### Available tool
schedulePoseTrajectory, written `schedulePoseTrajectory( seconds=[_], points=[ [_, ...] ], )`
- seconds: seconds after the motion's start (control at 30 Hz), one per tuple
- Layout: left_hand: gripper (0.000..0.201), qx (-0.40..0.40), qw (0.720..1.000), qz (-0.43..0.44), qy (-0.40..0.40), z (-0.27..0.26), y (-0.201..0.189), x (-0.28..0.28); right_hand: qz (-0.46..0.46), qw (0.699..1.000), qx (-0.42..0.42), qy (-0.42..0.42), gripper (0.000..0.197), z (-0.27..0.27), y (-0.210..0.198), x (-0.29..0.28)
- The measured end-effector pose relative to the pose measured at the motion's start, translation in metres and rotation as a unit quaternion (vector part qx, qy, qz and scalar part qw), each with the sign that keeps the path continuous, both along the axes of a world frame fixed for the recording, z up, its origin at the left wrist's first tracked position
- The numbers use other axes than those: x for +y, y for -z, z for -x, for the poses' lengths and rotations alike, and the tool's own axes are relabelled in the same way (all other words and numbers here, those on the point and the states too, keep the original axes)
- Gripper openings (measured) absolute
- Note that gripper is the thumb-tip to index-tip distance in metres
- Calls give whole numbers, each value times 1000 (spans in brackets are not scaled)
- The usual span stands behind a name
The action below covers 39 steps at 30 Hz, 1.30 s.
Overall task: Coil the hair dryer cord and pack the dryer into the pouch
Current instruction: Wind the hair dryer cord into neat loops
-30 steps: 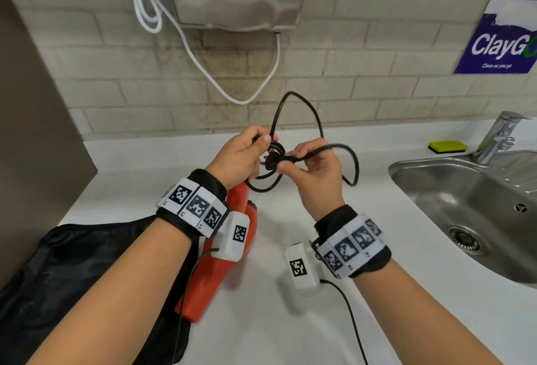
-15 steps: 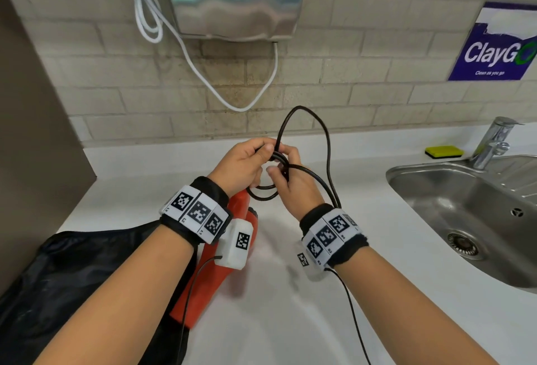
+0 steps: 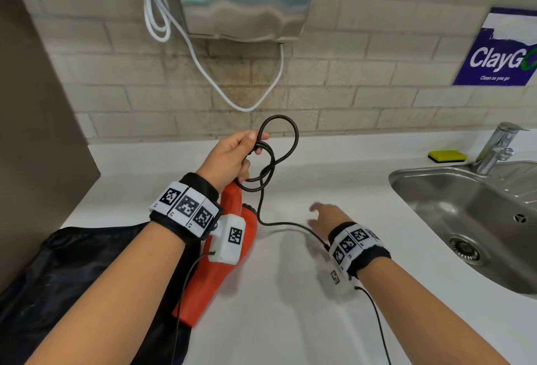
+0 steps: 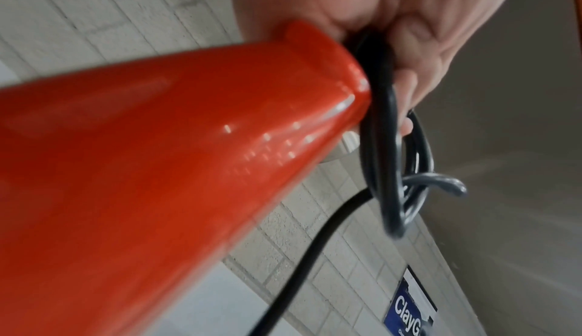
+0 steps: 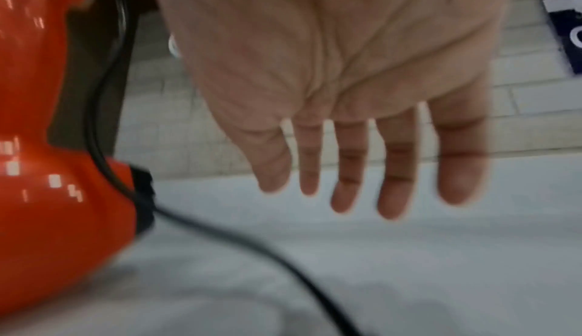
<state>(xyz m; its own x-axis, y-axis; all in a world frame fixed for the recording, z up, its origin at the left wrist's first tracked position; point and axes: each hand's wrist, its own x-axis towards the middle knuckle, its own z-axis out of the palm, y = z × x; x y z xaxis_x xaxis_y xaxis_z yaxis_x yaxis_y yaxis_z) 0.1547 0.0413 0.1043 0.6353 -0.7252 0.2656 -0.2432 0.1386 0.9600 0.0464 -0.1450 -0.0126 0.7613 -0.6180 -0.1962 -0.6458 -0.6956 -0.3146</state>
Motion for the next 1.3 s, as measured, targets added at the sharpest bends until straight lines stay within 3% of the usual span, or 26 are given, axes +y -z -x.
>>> schedulePoseTrajectory(
  seconds=[0.1,0.2,0.27,0.33,0.4,0.53,0.63,0.67,0.73,0.8,0.83,0.9,1.03,1.3],
  points=[
    [27,-6,1000,-7,16,3,0,-4,-146,964,-201,-97,41,-8,-34,32],
    [28,-8,999,-19,31,5,0,-9,-269,917,-212,-204,40,-18,-53,60],
    [28,-14,999,-27,32,6,1,-10,-315,890,-252,-213,22,-23,-50,69],
    [28,-13,999,-27,31,6,1,-9,-332,875,-317,-157,17,-27,-43,67],
    [29,-2,999,-20,37,5,0,-4,-282,897,-328,-88,22,-25,-32,55],
    [29,-21,997,-32,65,3,-2,2,-185,957,-222,17,19,-15,-9,21],
    [29,-35,996,-44,71,8,-3,-2,-127,977,-169,18,21,-16,-13,13],
    [30,-38,996,-47,72,10,-3,-4,-97,975,-198,11,22,-16,-19,13],
    [32,-38,996,-51,62,11,-1,-7,-79,932,-355,-12,32,-13,-39,23],
    [32,-42,997,-52,48,11,0,-9,-116,855,-503,-47,33,-8,-63,38],
    [32,-50,996,-54,44,11,0,-10,-143,823,-545,-73,28,-6,-74,46],
    [31,-68,995,-61,40,11,-1,-10,-187,787,-581,-92,23,-5,-89,57],
    [29,-81,994,-62,41,13,0,-11,-264,759,-585,-110,24,-7,-99,60],
    [30,-58,993,-73,68,13,-4,-10,-369,746,-530,-161,38,-13,-91,52]
  ],
)
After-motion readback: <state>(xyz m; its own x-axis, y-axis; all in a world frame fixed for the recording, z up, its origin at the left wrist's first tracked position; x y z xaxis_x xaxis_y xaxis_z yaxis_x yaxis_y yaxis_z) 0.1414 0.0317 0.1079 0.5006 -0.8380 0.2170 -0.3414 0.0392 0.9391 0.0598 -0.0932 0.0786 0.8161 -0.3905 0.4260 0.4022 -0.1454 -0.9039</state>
